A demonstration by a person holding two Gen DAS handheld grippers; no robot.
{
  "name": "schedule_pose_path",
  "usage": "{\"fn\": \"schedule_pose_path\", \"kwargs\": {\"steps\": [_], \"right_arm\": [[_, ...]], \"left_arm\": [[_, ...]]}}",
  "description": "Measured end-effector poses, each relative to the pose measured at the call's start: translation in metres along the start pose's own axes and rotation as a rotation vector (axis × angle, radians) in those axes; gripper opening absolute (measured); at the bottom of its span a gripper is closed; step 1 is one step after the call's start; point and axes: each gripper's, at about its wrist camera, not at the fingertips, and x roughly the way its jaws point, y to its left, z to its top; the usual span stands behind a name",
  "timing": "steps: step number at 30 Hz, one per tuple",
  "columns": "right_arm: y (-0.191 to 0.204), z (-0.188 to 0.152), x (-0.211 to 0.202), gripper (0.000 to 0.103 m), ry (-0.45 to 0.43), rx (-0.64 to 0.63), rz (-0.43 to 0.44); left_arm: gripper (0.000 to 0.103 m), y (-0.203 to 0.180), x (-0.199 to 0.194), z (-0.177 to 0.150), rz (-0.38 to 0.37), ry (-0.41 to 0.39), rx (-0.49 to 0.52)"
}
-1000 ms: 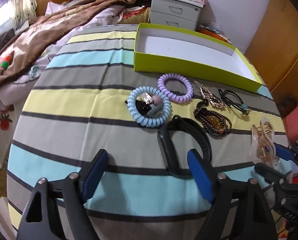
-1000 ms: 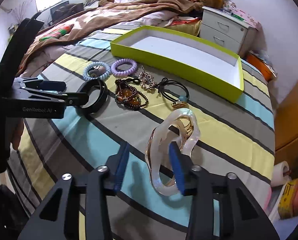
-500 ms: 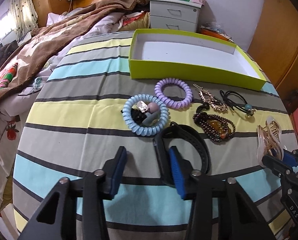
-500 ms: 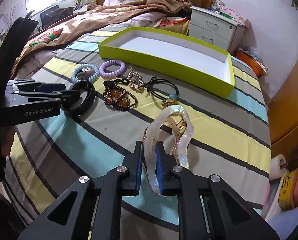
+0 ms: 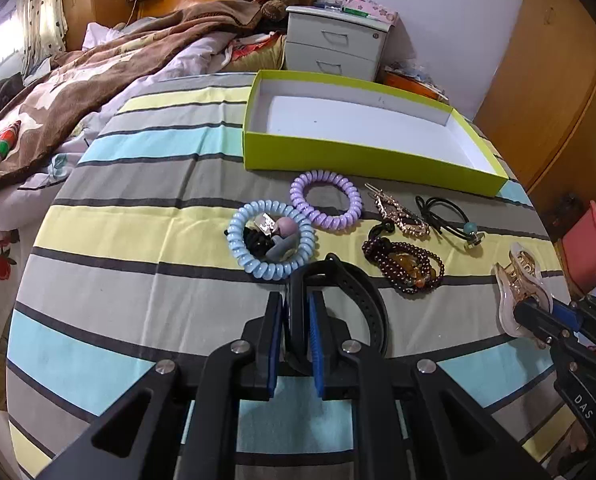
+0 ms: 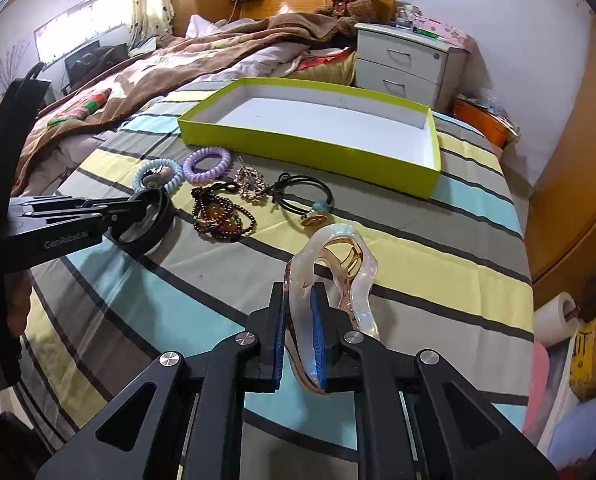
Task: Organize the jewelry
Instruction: 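Carry the clip and band into the green box and open both tools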
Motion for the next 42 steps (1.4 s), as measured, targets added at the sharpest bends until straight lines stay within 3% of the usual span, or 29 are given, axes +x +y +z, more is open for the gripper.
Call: {"fn": "schedule_pose_path", "kwargs": {"steps": [16, 30, 42], "right_arm": [[-0.003, 0.013, -0.019, 0.012, -0.07, 0.022, -0.009], [-0.029, 0.075, -0.019, 0.012, -0.112, 0.041, -0.054], [-0.054, 0.124, 0.018, 0.012, -0.08, 0.029, -0.106]], "left_arm": [[0.014, 0.0, -0.022, 0.014, -0.001, -0.068, 0.016], [0.014, -0.001, -0.027, 0.067, -0.023, -0.112, 0.031], [0.014, -0.001, 0.002, 0.118, -0.037, -0.114, 0.021]]}}
